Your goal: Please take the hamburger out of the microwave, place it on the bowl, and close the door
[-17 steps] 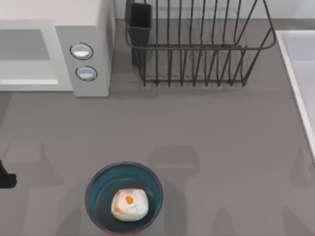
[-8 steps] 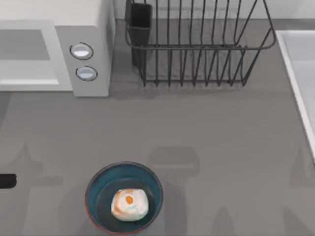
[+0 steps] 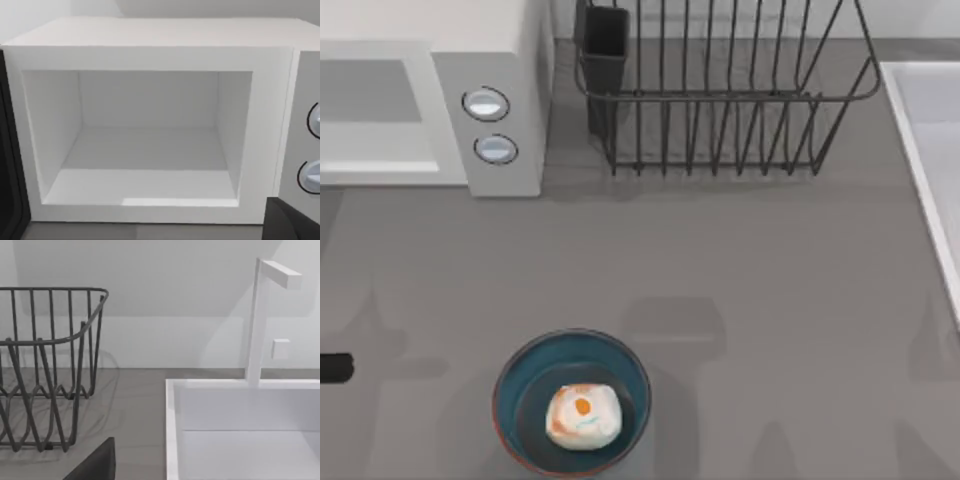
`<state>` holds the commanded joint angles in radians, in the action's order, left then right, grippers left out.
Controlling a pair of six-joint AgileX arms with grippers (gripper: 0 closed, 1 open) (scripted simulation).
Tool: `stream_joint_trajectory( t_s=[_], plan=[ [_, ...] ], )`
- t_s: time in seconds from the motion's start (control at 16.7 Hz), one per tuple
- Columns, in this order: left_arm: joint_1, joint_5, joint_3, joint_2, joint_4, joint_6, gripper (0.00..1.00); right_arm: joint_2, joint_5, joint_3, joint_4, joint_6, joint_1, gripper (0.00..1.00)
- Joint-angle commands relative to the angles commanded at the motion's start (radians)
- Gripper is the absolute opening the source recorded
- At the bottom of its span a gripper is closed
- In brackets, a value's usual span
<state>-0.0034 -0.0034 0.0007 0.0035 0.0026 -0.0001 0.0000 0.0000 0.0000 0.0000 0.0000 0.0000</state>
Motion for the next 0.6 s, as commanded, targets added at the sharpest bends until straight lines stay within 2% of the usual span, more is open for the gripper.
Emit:
stream_joint_trajectory(
  t_s=[0.12, 0.42, 0.6],
  plan=[
    [-0.038, -0.038, 0.004, 0.031, 0.027, 0.000, 0.00, 0.000, 0.000, 0.000, 0.000, 0.000, 0.000, 1.00],
    [-0.214, -0.214, 0.020, 0.146, 0.126, 0.002, 0.00, 0.000, 0.000, 0.000, 0.000, 0.000, 0.000, 1.00],
    [-0.254, -0.254, 0.024, 0.174, 0.151, 0.003, 0.00, 0.000, 0.000, 0.000, 0.000, 0.000, 0.000, 1.00]
  ],
)
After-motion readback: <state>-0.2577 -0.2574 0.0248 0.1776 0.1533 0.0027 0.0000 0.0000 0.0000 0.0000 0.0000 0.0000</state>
